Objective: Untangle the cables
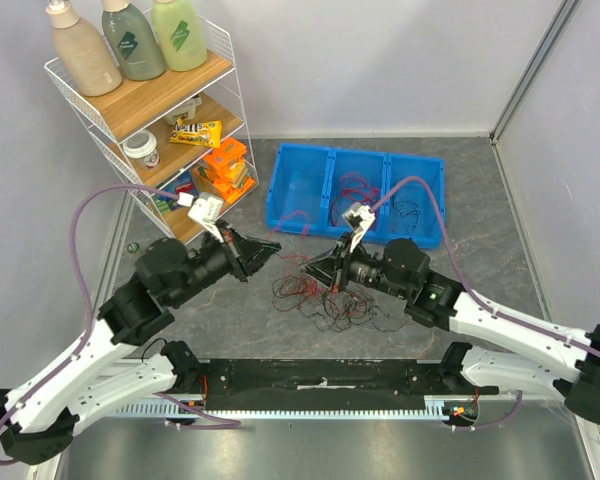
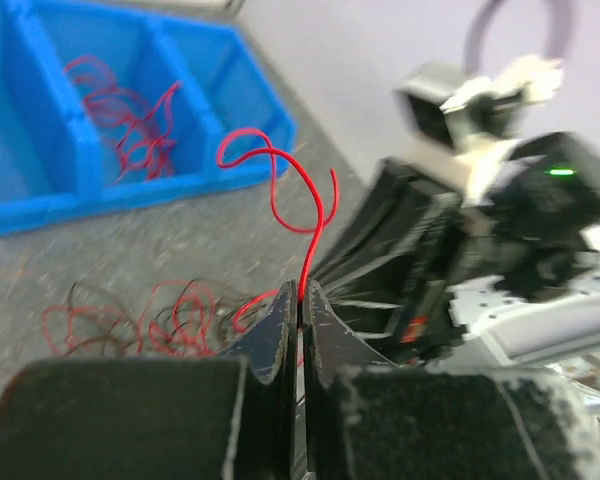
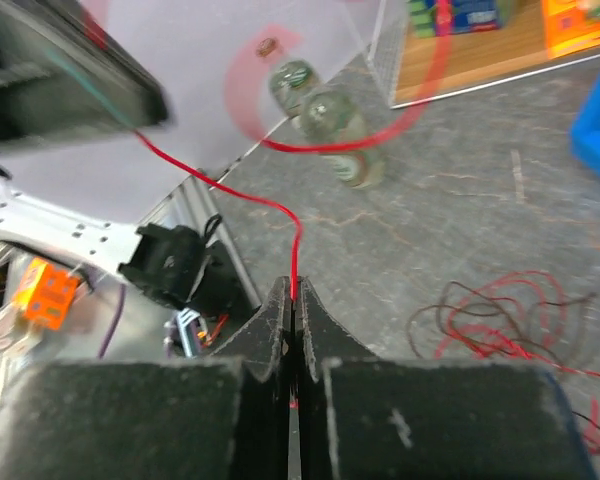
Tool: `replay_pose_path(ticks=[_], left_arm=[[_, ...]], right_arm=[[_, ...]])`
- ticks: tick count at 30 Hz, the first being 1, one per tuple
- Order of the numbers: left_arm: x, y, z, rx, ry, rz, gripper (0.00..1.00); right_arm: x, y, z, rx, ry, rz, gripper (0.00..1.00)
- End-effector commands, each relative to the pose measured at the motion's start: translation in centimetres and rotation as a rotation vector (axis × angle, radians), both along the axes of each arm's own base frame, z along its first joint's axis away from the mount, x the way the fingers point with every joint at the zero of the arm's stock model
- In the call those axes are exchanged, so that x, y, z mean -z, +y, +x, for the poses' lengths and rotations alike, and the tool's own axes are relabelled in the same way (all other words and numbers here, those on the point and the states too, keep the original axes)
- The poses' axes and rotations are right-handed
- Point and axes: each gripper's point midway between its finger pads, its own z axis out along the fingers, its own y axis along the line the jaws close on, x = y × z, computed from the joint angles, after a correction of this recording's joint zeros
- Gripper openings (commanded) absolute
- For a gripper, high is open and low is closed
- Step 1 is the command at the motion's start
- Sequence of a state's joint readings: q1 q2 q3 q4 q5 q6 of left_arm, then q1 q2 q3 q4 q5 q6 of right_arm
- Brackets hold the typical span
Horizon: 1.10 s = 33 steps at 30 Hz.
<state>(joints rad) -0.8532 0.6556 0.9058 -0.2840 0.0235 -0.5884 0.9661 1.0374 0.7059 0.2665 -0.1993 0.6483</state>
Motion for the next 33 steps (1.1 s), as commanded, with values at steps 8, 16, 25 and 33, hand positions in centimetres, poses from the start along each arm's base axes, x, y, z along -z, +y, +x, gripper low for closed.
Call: replay_pose_path(ticks=[8,16,25,33], left_arm=[[10.4,-4.7,1.2,0.108,0.244,0.182,0.59],[11.8,-2.8,1.8,0.028,0.22,0.241,0.69],[13.4,-1.7,2.0,-0.016,0.225,0.274,0.71],[14.1,-1.9,1.4,0.005,0.247,0.257,0.71]], right_arm=[[-6.3,-6.9,7.0,0.476,-0.188,-0.139,0.0],[-7.8,-10.6,13.8,0.656,-0.179,-0.252,0.0],[-6.9,-13.7,23.4,0.74,-0.127,-0.212,0.0],[-0.1,-14.1,27.4,0.685,0.093,-0.127,0.0]])
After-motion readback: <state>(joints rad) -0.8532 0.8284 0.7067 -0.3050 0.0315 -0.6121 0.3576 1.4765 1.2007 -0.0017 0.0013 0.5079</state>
